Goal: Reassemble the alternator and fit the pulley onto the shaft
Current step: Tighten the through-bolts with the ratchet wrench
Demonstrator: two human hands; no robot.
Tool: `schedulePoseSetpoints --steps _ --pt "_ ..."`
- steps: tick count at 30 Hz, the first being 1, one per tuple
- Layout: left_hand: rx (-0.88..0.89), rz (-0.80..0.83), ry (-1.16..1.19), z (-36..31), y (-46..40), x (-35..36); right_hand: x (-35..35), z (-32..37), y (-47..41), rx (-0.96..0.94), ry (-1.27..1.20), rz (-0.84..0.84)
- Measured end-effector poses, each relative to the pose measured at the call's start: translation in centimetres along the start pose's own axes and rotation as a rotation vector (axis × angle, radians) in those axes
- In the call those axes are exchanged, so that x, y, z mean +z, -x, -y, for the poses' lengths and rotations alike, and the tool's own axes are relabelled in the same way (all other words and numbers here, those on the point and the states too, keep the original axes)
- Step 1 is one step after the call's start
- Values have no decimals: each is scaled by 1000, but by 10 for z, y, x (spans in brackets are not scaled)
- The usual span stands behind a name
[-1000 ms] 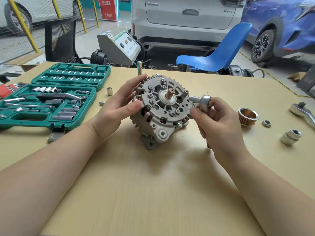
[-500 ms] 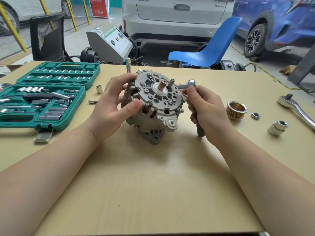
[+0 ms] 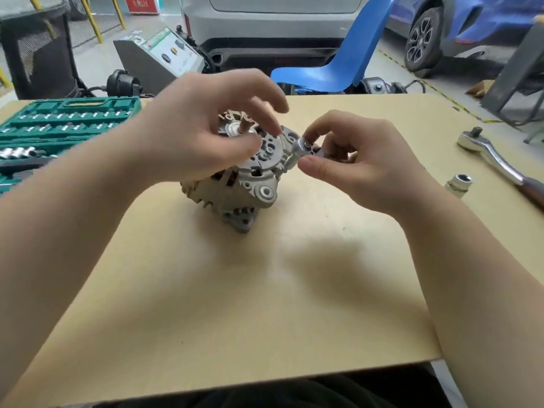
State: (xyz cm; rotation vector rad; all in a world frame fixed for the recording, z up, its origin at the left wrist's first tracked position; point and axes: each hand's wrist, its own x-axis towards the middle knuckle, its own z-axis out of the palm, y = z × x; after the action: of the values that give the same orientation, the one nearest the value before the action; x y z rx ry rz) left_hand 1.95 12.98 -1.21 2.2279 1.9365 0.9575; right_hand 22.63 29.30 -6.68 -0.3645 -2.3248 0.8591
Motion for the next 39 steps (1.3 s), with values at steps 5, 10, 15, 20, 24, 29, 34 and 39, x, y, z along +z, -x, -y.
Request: schedulePoseSetpoints --steps 5,10,15,20,24,29,34,39 --pt "-136 337 -33 -11 -36 1 1 2 3 -34 -17 8" --pt "-212 412 10 -11 -46 1 4 5 5 -13 -3 -19" --pt "-201 412 109 -4 -46 5 1 12 3 102 61 6" --pt "-158 384 143 3 -44 6 1 32 4 230 147 15" --pt "-146 368 118 3 -43 9 11 44 11 323 190 -66" --pt "-172 388 67 -2 -42 10 20 51 19 335 240 -149" --pt "-138 366 11 2 -40 10 18 63 12 295 293 -111" --pt "-92 345 -4 6 -39 12 11 70 5 253 363 -54"
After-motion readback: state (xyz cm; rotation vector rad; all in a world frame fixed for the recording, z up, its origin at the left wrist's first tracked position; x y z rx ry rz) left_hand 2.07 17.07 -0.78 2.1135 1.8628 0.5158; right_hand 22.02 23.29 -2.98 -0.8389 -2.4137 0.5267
